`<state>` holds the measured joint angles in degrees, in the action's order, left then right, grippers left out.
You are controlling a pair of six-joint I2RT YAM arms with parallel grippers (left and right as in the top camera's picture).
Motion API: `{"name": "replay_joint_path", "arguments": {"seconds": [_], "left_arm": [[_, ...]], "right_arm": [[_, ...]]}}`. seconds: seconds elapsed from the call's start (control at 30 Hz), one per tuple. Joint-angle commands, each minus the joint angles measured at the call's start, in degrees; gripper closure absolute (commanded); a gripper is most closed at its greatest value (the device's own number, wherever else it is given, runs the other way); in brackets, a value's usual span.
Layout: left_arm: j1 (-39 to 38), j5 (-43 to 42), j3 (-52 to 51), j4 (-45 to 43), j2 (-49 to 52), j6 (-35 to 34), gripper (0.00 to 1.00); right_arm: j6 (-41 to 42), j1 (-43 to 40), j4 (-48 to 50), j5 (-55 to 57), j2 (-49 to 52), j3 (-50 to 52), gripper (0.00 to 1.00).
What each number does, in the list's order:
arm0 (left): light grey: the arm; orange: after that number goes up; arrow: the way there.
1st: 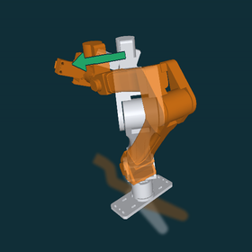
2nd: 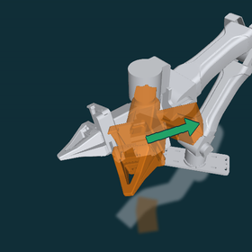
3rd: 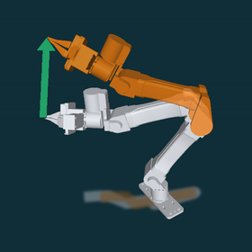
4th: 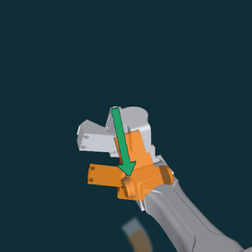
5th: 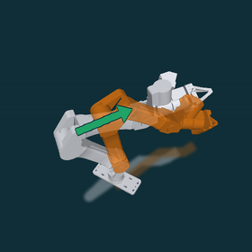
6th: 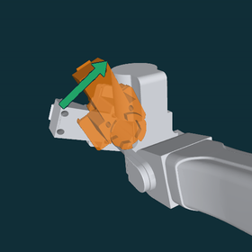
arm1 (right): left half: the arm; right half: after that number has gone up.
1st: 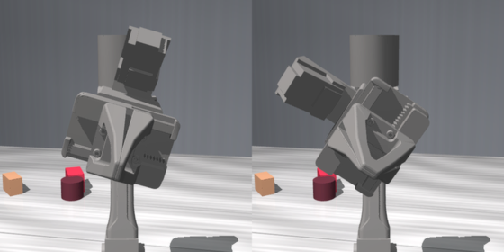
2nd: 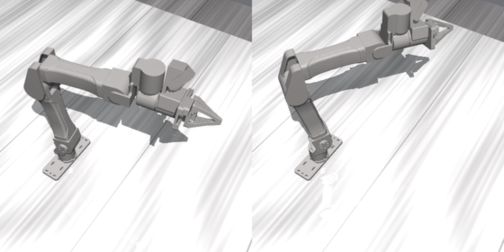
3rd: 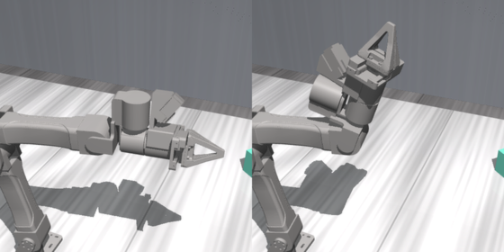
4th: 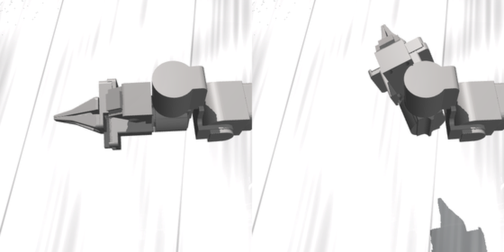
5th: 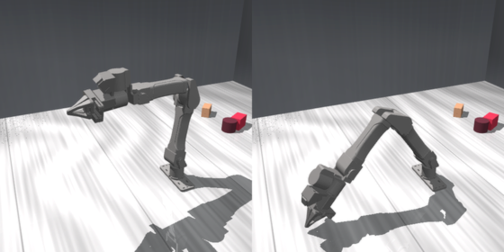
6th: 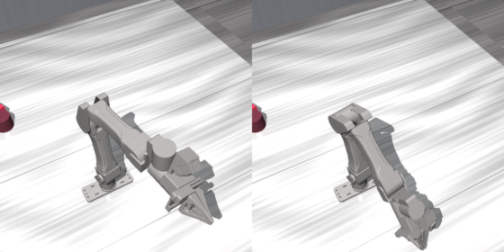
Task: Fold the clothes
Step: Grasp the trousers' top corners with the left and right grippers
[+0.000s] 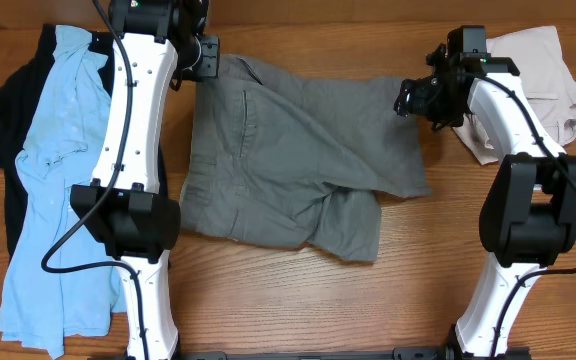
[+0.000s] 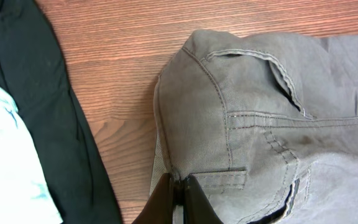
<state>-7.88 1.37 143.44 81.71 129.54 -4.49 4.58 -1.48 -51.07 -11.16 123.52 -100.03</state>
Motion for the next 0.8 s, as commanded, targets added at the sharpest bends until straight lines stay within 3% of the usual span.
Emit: {"name": "replay_joint_path", "arguments": {"seconds": [0.0,0.47,0.67,0.77], "left_arm": [[-0.1,1.2,1.5,0.0,-1.2,-0.9,0.96],[-0.1,1.2,1.5,0.1,-1.2,-0.9,0.96],[-0.1,1.2,1.5,0.1,-1.2,-0.9,0.96],[-0.1,1.2,1.5,0.2,-1.2,-0.9,0.96]], "right_arm": [[1.2,-0.2,1.6,-0.9,2.3,0.7,0.18],[3.1,-0.2,5.2,-1.1,5.7,0.7,0.35],[3.2,-0.2,4.6,-1.2,6.5,0.7,0.50],[3.1,-0.2,4.8,-1.1,6.5,0.7,0.51]]}}
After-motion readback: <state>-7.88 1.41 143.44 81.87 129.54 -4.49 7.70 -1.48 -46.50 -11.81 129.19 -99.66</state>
